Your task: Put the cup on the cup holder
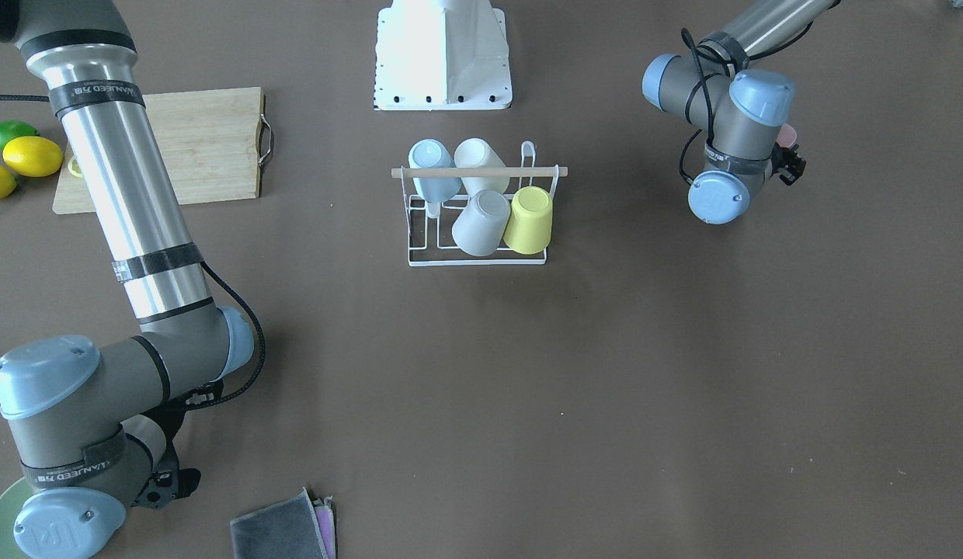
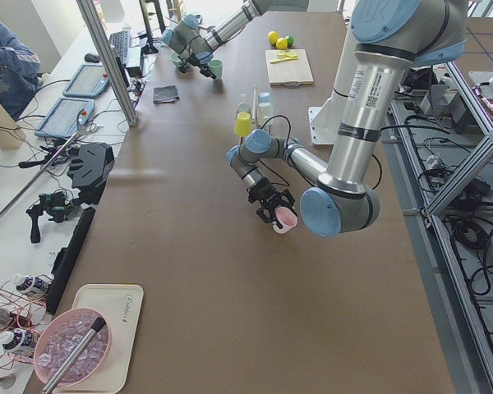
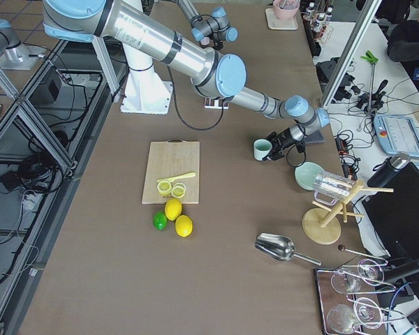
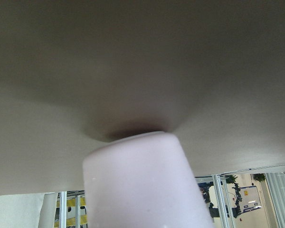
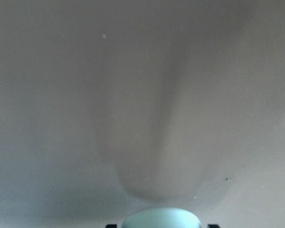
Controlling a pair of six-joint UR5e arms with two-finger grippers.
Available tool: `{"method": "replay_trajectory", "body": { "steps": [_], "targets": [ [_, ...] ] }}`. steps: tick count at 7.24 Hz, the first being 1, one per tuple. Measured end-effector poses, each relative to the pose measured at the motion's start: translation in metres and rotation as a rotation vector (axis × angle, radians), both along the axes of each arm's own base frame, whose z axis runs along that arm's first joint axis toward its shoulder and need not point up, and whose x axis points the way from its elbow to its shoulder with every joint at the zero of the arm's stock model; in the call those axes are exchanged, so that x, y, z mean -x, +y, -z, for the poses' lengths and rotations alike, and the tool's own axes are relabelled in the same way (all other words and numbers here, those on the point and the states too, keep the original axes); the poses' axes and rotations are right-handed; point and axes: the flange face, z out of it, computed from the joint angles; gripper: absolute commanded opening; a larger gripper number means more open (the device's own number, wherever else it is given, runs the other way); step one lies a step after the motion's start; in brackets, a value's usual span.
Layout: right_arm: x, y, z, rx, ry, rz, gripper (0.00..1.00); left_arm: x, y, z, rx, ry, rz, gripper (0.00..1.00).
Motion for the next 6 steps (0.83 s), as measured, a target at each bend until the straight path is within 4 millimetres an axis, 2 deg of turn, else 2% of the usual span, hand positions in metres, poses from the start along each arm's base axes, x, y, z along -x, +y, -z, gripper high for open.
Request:
{"method": "replay_trajectory", "body": {
  "steps": [3, 6],
  "targets": [
    [-0.03, -0.02, 0.032, -0.017, -0.048, 0.02, 0.0, 0.056, 0.013, 0.031, -0.111, 0.145, 0.068, 0.63],
    [-0.047, -0.044, 0.083, -0.14, -0.114, 0.0, 0.0, 0.071, 0.019, 0.062, -0.384, 0.413, 0.22, 0.63]
  ]
}}
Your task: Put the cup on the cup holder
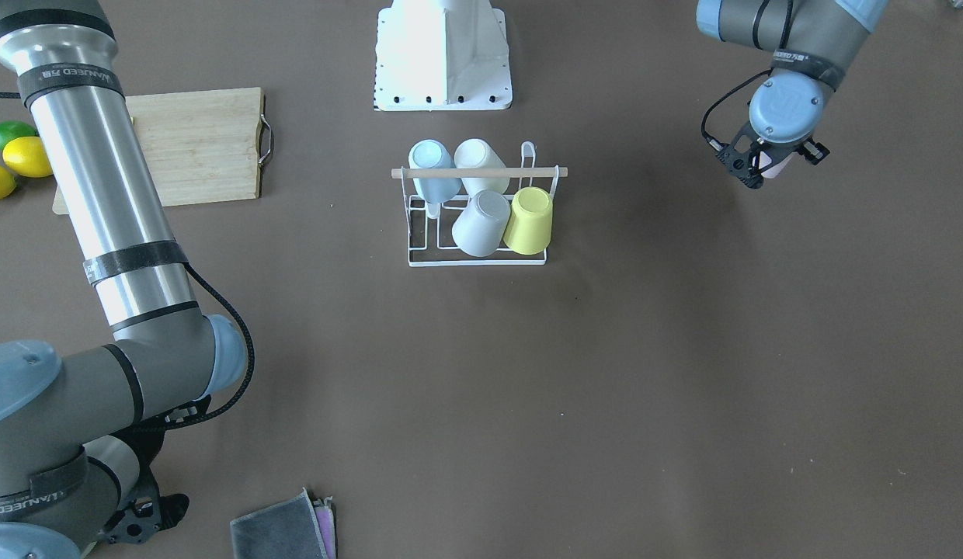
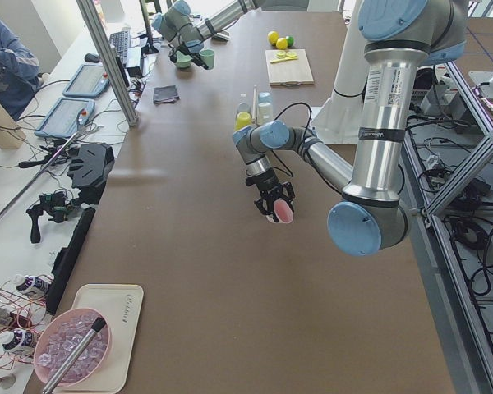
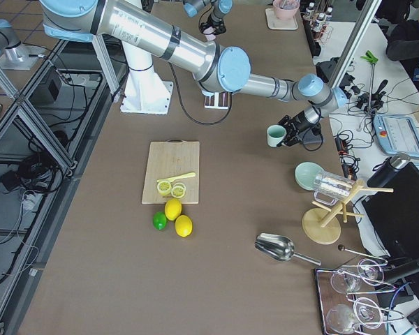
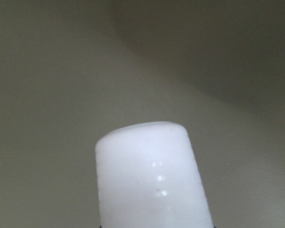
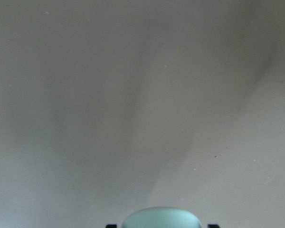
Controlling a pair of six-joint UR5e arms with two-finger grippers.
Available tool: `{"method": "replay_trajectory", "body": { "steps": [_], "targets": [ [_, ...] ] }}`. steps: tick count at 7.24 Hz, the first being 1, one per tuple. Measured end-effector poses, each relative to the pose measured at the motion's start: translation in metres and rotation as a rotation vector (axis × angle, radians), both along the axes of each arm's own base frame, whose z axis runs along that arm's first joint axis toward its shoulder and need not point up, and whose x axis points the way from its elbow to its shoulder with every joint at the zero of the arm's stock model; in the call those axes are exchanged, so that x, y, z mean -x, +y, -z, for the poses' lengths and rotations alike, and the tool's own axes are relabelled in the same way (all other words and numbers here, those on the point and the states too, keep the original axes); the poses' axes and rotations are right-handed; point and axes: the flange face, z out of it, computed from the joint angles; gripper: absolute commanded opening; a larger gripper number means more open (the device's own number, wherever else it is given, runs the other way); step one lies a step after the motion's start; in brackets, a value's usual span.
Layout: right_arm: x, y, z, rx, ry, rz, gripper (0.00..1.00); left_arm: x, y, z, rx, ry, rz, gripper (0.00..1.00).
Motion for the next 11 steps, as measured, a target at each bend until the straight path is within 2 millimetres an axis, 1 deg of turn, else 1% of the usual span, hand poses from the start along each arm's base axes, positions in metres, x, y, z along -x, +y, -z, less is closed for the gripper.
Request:
{"method": "replay_trajectory", "body": {
  "steps": [1, 2, 3, 4, 6, 7, 8, 9, 10, 11],
  "targets": [
    [-0.007, -0.005, 0.013, -0.041, -0.022, -0.016, 0.0, 0.009, 0.005, 0.013, -0.093, 0.086, 0.058, 0.63],
    [-0.013, -0.008, 0.028, -0.089, -0.046, -0.032, 0.0, 0.021, 0.01, 0.028, -0.201, 0.168, 0.124, 0.63],
    [-0.018, -0.009, 0.047, -0.137, -0.066, -0.056, 0.0, 0.033, 0.013, 0.046, -0.311, 0.249, 0.191, 0.63],
    [-0.026, -0.01, 0.064, -0.189, -0.093, -0.086, 0.0, 0.041, 0.014, 0.065, -0.414, 0.341, 0.256, 0.63],
    [-0.043, -0.005, 0.092, -0.295, -0.162, -0.154, 0.0, 0.048, 0.012, 0.097, -0.589, 0.532, 0.358, 0.63],
    [-0.044, 0.0, 0.103, -0.348, -0.192, -0.195, 0.0, 0.05, 0.011, 0.109, -0.66, 0.631, 0.399, 0.63],
    [-0.04, 0.005, 0.113, -0.406, -0.217, -0.234, 0.0, 0.053, 0.012, 0.12, -0.728, 0.73, 0.431, 0.63],
    [-0.029, 0.011, 0.124, -0.465, -0.233, -0.266, 0.0, 0.056, 0.013, 0.127, -0.785, 0.822, 0.45, 0.63],
    [-0.015, 0.023, 0.139, -0.531, -0.251, -0.31, 0.0, 0.055, 0.017, 0.129, -0.837, 0.915, 0.463, 0.63],
    [-0.004, 0.036, 0.151, -0.6, -0.284, -0.366, 0.0, 0.047, 0.023, 0.126, -0.893, 1.004, 0.487, 0.63]
  ]
}}
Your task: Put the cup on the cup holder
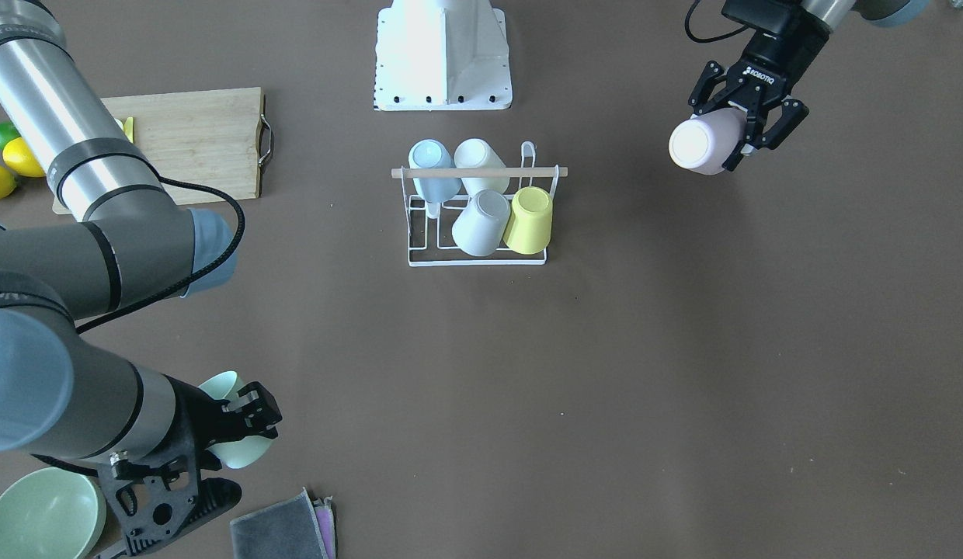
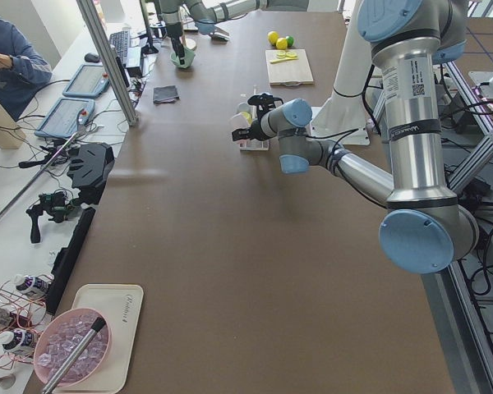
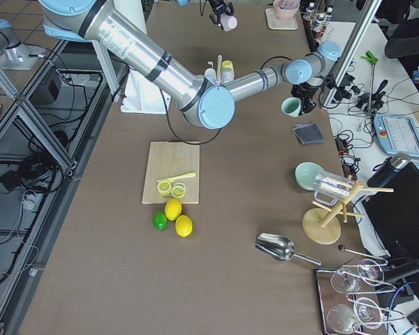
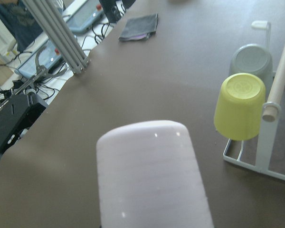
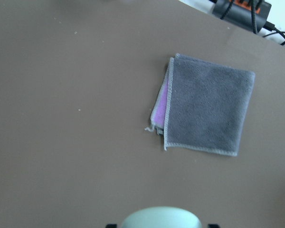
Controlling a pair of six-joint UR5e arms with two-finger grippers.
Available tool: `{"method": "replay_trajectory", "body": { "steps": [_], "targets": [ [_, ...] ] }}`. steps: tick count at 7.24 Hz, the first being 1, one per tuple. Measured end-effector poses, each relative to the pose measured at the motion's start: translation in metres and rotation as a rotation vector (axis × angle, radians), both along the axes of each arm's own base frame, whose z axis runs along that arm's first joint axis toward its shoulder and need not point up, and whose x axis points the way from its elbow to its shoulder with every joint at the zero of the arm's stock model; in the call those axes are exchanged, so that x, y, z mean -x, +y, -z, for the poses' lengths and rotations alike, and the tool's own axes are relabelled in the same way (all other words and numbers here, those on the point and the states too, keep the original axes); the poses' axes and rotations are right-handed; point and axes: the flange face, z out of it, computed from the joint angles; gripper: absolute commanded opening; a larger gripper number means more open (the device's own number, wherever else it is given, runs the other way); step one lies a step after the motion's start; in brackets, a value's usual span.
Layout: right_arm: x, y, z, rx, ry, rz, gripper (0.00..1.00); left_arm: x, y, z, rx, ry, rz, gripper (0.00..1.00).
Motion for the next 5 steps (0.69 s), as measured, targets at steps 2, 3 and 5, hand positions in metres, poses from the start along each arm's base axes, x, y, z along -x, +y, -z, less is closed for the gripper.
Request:
{"method": "replay_trajectory", "body": {
  "steps": [2, 3, 5],
  "targets": [
    [0.012, 0.026, 0.004, -0.129, -0.133, -0.106, 0.0, -0.031, 0.029, -0.001, -0.084, 0.151, 0.059, 0.63],
    [0.022, 0.041, -0.003, -0.207, -0.202, -0.157, 0.0, -0.046, 0.046, 0.001, -0.095, 0.199, 0.083, 0.63],
    [0.046, 0.071, 0.003, -0.317, -0.349, -0.28, 0.0, -0.07, 0.079, 0.006, -0.095, 0.286, 0.113, 0.63]
  ]
}}
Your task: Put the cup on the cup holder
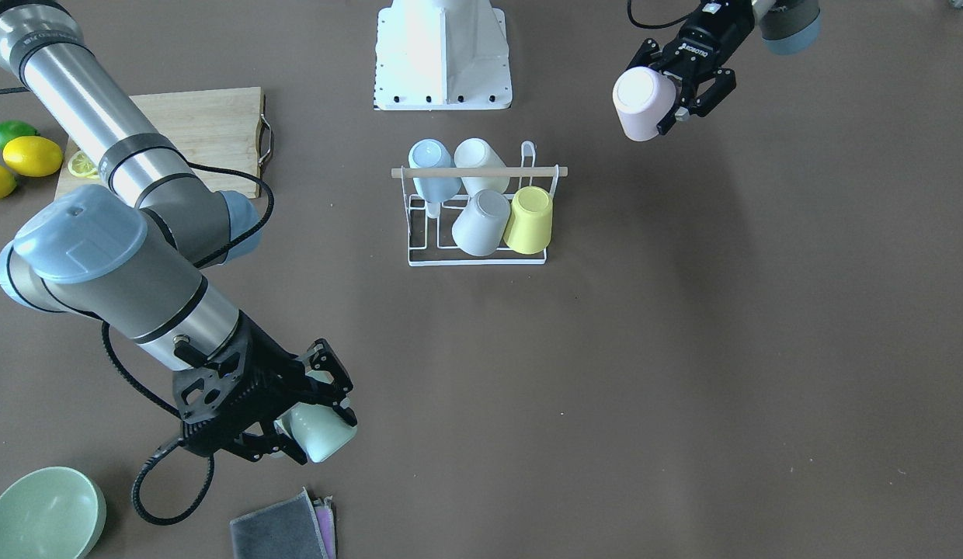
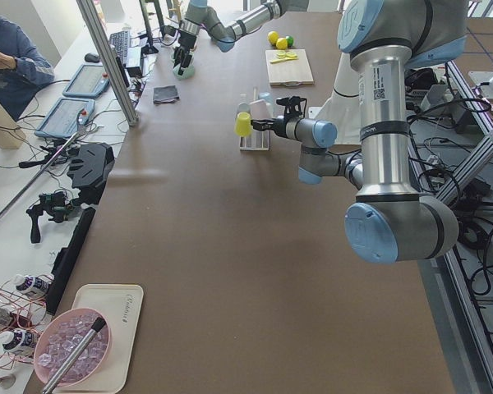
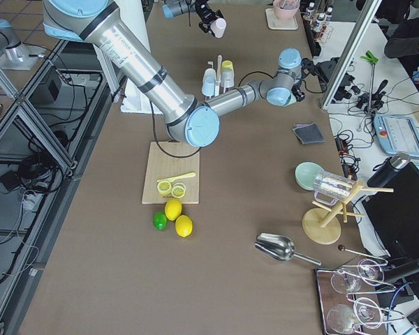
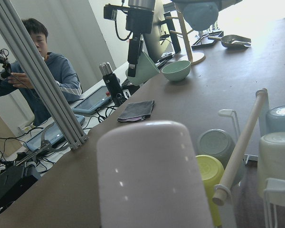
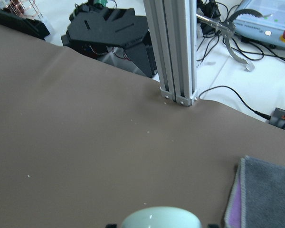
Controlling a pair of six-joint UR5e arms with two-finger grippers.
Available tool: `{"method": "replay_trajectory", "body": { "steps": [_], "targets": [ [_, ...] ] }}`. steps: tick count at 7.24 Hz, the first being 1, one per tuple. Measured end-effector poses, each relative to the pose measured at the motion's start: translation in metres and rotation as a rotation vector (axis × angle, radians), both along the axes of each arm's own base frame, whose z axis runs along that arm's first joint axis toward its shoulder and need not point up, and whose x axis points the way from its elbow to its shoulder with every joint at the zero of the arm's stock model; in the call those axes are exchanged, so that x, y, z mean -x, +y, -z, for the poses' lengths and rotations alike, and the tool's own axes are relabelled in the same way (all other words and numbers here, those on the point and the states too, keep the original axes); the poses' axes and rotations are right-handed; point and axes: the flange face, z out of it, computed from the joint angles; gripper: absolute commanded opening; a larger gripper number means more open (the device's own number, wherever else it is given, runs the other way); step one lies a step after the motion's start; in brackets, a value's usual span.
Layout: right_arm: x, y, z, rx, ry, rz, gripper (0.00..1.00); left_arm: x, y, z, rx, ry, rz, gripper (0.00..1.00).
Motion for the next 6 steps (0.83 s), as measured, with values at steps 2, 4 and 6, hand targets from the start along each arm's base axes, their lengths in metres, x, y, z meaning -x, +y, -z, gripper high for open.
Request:
{"method": "replay_trajectory", "body": {
  "steps": [2, 4, 6],
  "targets": [
    [0.016, 0.032, 0.025, -0.092, -0.164, -0.079, 0.0, -0.026, 0.016, 0.02, 0.017, 0.087, 0.038, 0.62],
    [0.026, 0.065, 0.027, -0.206, -0.311, -0.108, 0.0, -0.06, 0.016, 0.037, 0.024, 0.156, 0.067, 0.62],
    [0.025, 0.096, 0.013, -0.319, -0.433, -0.084, 0.0, -0.091, 0.018, 0.044, 0.022, 0.156, 0.148, 0.62]
  ]
}}
